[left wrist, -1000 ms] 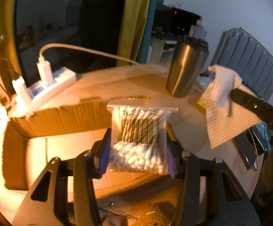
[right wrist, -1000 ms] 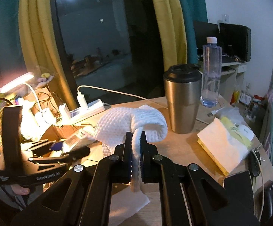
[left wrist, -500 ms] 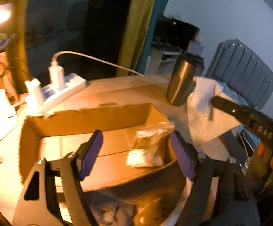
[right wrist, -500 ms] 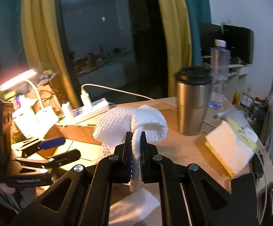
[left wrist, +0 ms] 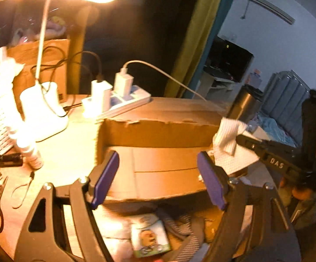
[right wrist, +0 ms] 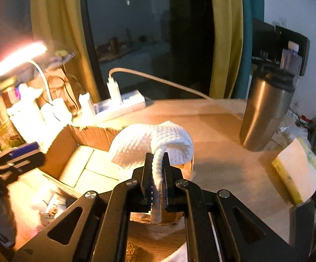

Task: Organize soft objects
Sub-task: 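Lower the white towel into the cardboard box and open the right gripper, then move the right gripper to the second white towel while the left gripper approaches the brown fuzzy ball, then grasp the second white towel with the right gripper while the left gripper grasps the brown fuzzy ball, then carry the towel toward the box while the left gripper drops the brown ball into it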

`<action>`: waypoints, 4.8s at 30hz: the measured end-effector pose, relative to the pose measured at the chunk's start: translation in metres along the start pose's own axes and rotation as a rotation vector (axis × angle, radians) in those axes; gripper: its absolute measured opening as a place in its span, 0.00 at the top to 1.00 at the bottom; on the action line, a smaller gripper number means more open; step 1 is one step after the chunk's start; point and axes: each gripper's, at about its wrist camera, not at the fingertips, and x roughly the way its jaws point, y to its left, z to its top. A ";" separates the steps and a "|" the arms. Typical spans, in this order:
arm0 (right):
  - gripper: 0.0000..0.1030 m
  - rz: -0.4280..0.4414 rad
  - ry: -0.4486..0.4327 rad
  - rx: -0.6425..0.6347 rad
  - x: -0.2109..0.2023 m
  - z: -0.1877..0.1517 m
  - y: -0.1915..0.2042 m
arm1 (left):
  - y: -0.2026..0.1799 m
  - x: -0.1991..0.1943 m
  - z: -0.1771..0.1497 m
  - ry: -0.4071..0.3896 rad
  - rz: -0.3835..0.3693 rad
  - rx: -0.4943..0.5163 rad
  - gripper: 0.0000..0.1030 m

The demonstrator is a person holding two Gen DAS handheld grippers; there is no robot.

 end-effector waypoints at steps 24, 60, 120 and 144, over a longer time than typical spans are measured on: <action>0.55 -0.038 0.107 0.036 0.026 -0.028 0.009 | 0.024 -0.036 -0.023 -0.016 0.044 -0.008 0.27; 0.51 -0.034 0.045 0.062 -0.065 -0.095 0.001 | -0.026 -0.055 -0.078 0.029 -0.006 0.072 0.26; 0.86 0.101 0.089 0.088 -0.065 -0.158 -0.098 | -0.143 0.055 -0.120 0.274 0.029 0.271 0.41; 0.86 0.071 0.024 0.060 -0.087 -0.136 -0.080 | -0.136 0.000 -0.088 0.131 -0.040 0.266 0.57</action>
